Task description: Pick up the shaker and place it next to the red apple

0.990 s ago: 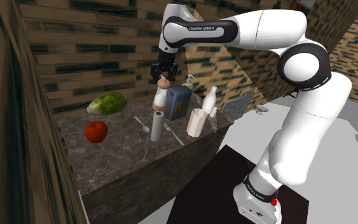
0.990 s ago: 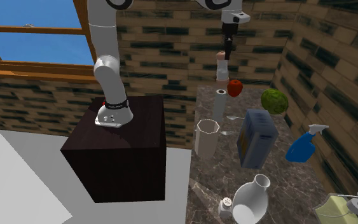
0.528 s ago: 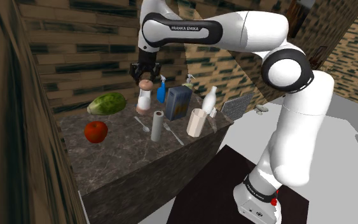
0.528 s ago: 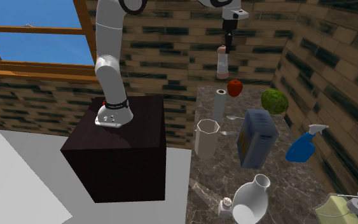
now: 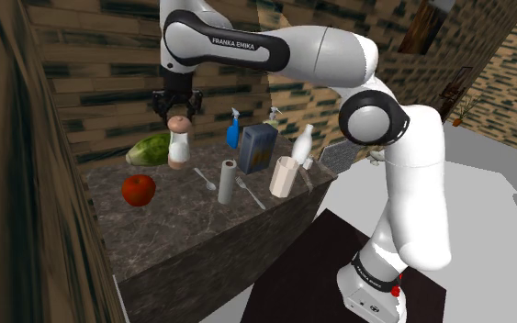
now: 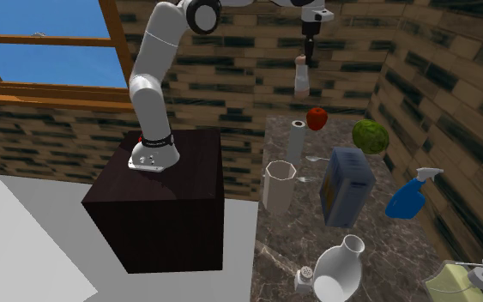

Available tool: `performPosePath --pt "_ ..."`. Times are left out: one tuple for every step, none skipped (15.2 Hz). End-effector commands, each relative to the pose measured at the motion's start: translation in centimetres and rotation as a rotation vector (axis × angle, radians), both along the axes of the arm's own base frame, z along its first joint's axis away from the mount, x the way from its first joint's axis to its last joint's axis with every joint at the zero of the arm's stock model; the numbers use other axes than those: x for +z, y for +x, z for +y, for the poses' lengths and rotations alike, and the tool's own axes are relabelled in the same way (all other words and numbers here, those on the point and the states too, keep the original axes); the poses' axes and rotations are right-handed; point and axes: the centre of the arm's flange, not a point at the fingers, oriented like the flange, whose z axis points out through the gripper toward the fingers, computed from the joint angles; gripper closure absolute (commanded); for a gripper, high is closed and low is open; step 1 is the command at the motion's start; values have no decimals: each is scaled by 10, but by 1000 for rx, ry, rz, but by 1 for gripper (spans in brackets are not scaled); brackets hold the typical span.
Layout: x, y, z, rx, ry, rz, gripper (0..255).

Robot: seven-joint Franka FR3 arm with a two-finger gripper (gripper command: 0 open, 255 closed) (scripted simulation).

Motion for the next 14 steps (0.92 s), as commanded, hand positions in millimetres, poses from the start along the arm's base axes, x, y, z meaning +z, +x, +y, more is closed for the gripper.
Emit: performPosePath --pt "-1 7 26 -1 0 -1 255" --pt "-1 10 39 -1 0 -1 255" --pt "-1 14 52 -1 0 -1 255" --pt "-6 14 52 -1 0 -1 255" --pt "-11 14 52 -1 0 -1 255" --pt "-17 14 52 -1 0 -1 255" --pt "-22 14 52 -1 0 -1 255" --pt "-27 14 52 -1 0 -1 255" --pt "-33 14 52 -1 0 -1 255" --pt "-38 14 52 -1 0 -1 255" --pt "-43 14 52 -1 0 -1 255" --pt "-48 14 52 -1 0 -1 255" --pt "-54 14 52 -1 0 -1 255" --pt "-59 14 52 -1 0 -1 255"
